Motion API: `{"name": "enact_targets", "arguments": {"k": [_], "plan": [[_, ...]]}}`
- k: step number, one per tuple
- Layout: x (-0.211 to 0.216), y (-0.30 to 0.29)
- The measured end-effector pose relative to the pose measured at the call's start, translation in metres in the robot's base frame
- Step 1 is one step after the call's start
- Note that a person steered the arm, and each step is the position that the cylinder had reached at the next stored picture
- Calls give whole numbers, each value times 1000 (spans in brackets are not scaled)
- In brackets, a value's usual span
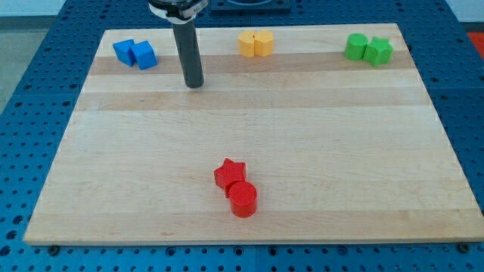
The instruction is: Separate the green blocks
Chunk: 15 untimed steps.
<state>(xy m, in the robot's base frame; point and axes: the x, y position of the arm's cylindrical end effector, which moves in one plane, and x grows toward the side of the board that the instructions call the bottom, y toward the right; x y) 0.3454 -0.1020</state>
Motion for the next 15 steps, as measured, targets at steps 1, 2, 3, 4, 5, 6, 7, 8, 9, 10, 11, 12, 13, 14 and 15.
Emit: {"name": "enact_targets", "arguments": {"k": [1, 2, 3, 4, 5, 6, 7, 8, 9, 10, 11, 12, 13, 14, 15], "plan": [[5, 8], [38, 87], [58, 154], [58, 162], [58, 162], [31, 184], [26, 186], [-20, 204], [-69, 222], [-85, 252], [-92, 256], [-105, 314], [-105, 319], [-105, 319], [-127, 322]]}}
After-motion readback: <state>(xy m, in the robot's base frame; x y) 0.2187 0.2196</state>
